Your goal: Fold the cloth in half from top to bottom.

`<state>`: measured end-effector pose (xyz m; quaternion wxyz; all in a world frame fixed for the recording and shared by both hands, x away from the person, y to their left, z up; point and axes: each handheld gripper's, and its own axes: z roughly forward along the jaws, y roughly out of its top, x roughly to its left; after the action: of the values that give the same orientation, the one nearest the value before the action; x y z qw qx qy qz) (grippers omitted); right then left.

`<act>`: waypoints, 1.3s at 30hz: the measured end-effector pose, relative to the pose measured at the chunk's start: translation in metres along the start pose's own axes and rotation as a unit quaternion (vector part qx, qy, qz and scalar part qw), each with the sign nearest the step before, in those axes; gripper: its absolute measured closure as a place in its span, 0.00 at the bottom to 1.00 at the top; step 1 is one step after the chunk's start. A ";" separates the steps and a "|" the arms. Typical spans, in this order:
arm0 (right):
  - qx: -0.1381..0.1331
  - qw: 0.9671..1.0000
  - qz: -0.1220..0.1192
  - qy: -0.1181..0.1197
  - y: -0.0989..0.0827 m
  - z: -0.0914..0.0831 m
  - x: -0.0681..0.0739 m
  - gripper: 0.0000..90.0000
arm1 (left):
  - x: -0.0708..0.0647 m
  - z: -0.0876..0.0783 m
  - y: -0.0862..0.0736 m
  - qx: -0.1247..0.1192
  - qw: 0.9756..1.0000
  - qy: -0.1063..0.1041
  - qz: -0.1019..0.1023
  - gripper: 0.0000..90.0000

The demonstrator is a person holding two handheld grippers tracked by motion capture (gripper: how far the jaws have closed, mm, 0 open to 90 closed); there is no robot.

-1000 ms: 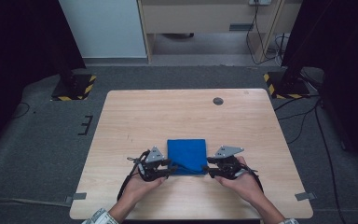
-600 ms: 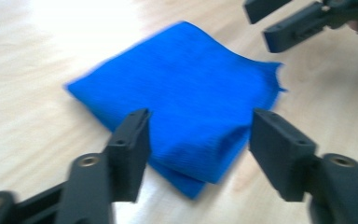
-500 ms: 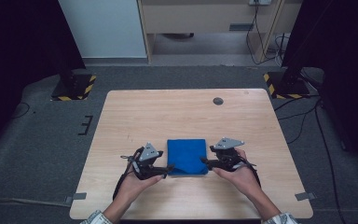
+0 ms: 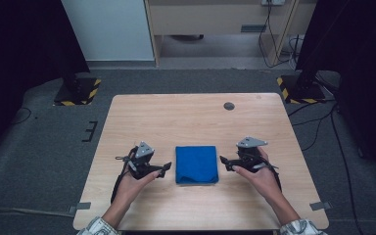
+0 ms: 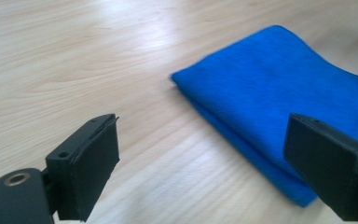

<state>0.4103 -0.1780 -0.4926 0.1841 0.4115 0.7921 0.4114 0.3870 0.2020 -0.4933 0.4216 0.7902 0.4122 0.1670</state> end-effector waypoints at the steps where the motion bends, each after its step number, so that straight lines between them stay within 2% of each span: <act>1: -0.002 1.000 0.002 -0.003 0.000 -0.002 -0.003 0.13 | 0.003 -0.001 0.000 0.001 1.000 0.005 -0.001 0.11; 5: -0.005 1.000 0.008 -0.014 -0.002 -0.008 -0.016 0.12 | 0.015 -0.005 -0.001 -0.001 1.000 0.023 -0.006 0.11; 9: -0.014 0.999 0.026 -0.027 -0.006 -0.014 -0.030 0.12 | 0.028 -0.011 -0.004 -0.006 0.999 0.037 -0.020 0.11; 13: -0.014 0.998 0.038 -0.042 -0.011 -0.017 -0.045 0.12 | 0.042 -0.013 -0.008 0.000 0.998 0.055 -0.024 0.11; 18: -0.002 0.995 0.068 -0.079 -0.024 -0.020 -0.069 0.12 | 0.059 -0.009 -0.016 0.021 0.996 0.076 -0.033 0.10; 19: 0.004 0.994 0.073 -0.086 -0.027 -0.020 -0.073 0.12 | 0.061 -0.008 -0.018 0.027 0.996 0.080 -0.030 0.10; 22: 0.025 0.991 0.077 -0.108 -0.035 -0.020 -0.082 0.12 | 0.065 -0.005 -0.022 0.039 0.995 0.086 -0.030 0.10; 25: 0.036 0.989 0.089 -0.112 -0.041 -0.018 -0.088 0.12 | 0.067 0.000 -0.025 0.055 0.994 0.095 -0.017 0.09; 29: 0.039 0.987 0.094 -0.121 -0.044 -0.017 -0.092 0.12 | 0.069 0.004 -0.028 0.066 0.992 0.103 -0.008 0.09; 36: 0.052 0.985 0.109 -0.127 -0.050 -0.012 -0.098 0.11 | 0.070 0.010 -0.034 0.080 0.991 0.107 -0.010 0.07; 39: 0.061 0.983 0.110 -0.133 -0.054 -0.008 -0.099 0.10 | 0.071 0.012 -0.035 0.079 0.991 0.104 -0.012 0.05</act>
<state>0.4376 -0.2791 -0.5357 0.2160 0.5578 0.7340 0.3217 0.4188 0.2626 -0.5346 0.3144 0.7942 0.4755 0.2103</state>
